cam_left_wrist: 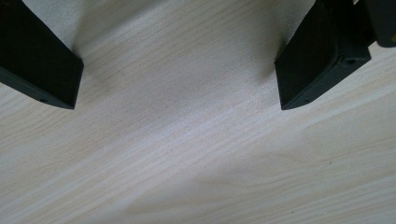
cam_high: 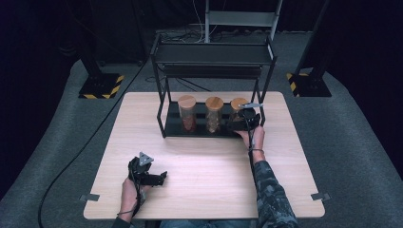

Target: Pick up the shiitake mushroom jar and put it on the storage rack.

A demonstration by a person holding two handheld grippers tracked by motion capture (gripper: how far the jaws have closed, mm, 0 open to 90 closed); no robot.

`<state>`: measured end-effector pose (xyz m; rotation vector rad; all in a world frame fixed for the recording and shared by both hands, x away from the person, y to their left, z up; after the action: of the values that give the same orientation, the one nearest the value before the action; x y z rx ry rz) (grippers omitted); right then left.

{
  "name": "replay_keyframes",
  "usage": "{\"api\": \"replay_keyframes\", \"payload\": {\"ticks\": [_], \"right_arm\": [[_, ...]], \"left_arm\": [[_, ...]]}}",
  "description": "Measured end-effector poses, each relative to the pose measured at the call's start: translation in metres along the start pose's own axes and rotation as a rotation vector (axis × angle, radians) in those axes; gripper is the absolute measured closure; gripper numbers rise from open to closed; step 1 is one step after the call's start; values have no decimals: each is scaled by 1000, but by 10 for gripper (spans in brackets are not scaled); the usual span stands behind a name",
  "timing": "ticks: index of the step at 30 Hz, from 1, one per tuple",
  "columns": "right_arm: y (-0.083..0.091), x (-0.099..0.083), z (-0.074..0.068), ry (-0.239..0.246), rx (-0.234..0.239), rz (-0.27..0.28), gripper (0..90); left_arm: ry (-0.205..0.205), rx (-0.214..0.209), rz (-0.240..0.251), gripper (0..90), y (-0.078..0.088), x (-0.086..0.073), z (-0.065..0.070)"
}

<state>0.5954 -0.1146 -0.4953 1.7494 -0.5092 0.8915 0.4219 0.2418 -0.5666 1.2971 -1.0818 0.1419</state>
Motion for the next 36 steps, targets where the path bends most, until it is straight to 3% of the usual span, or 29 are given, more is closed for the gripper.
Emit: {"api": "replay_keyframes", "payload": {"ticks": [4, 9, 12, 20, 30, 32, 36], "right_arm": [[3, -4, -2, -12, 13, -41, 0], [7, -14, -6, 42, -21, -86, 0], [8, -18, -10, 66, -40, -91, 0], [23, -30, -15, 80, -36, -88, 0], [57, -67, -18, 118, -24, -72, 0], [65, -77, -16, 135, -31, -78, 0], [77, -100, -6, 114, -24, -80, 0]], "left_arm": [[-1, 0, -1, 0, 0, 0, 0], [-1, -1, 0, 0, 0, 0, 0], [-2, -2, -1, 0, 0, 0, 0], [0, -2, 0, 0, 0, 0, 0], [-1, -1, -1, 1, 0, 0, 0], [-1, -1, 0, 1, 0, 0, 0], [-1, -1, 0, 1, 0, 0, 0]]}}
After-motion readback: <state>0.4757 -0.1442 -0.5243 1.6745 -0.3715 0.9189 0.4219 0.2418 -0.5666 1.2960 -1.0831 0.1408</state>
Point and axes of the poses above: each handheld gripper's, and its own axes: y roughly backward along the jaws, x roughly out of its top, z roughly to its right, the point moved 5 cm from there along -y, roughly forward along the jaws, and after that the axes turned 9 degrees about -y, right-handed, at the moved point
